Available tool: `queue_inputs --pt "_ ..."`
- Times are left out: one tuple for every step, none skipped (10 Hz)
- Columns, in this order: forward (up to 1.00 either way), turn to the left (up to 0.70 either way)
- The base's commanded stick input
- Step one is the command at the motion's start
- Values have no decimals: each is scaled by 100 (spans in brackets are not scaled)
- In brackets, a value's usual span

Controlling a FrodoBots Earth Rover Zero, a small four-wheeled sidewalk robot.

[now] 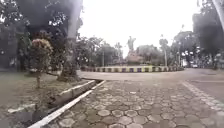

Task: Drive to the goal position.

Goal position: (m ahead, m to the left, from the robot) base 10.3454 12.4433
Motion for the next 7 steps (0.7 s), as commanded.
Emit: queue_inputs --pt "70 0" --pt "70 0" --pt "70 0" --pt "70 0" --pt "70 0" --pt "70 0" --pt "70 0"
